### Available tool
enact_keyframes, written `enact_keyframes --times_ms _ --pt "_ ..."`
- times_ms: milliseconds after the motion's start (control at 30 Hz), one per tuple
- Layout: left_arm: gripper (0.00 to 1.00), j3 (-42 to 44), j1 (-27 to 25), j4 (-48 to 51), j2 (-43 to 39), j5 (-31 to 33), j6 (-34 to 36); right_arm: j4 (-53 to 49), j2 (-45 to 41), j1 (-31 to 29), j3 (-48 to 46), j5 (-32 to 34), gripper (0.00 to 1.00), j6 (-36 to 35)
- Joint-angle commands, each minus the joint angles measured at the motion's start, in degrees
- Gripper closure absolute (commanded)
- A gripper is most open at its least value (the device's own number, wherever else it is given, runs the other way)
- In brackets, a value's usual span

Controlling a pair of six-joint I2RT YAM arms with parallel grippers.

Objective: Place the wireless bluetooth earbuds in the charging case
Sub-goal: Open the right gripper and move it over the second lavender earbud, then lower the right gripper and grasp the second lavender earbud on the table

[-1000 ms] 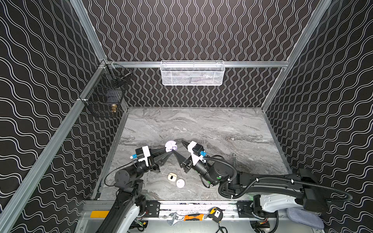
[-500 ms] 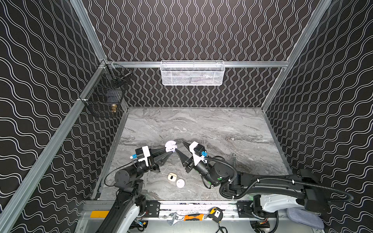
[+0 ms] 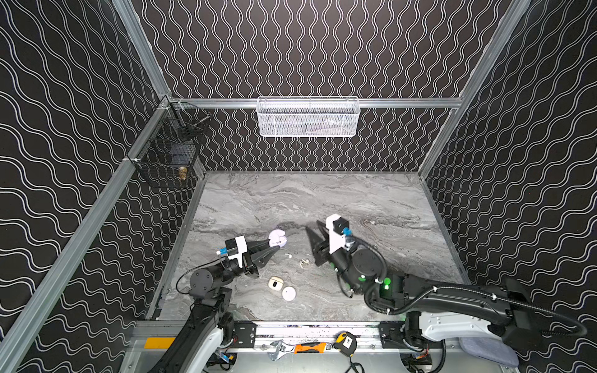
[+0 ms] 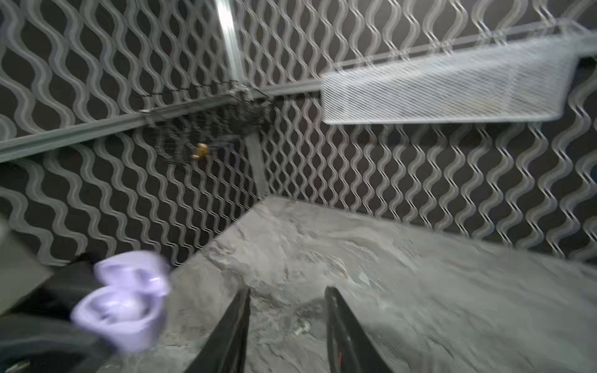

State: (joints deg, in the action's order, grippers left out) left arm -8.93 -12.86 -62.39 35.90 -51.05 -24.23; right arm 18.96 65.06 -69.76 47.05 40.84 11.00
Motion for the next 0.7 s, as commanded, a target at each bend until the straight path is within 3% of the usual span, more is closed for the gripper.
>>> enact_keyframes --times_ms 0,67,200,433,667 --pt "1.0 1.1 0.03 -6.64 2.13 -2.01 2.1 -24.08 -1.65 5.43 -1.33 -3.75 0.62 24.84" --pt "1.0 1.13 0.03 -8.17 3.31 -2.98 1.29 -30.21 -1.61 7.11 -2.48 -8.01 0.56 29.03" --pt "1.0 1.78 0.03 -11.68 3.58 -3.64 -0.42 -41.86 1.25 7.49 -3.0 -10.58 0.55 33.99" --pt "1.0 1.03 0.03 -4.21 0.55 -2.48 2.72 -42.51 8.93 8.67 -7.54 -22.83 0.5 34.88" --pt "1.0 0.67 0.03 -2.98 0.03 -2.16 2.87 -45.3 16.37 8.93 -4.92 -24.94 0.47 33.58"
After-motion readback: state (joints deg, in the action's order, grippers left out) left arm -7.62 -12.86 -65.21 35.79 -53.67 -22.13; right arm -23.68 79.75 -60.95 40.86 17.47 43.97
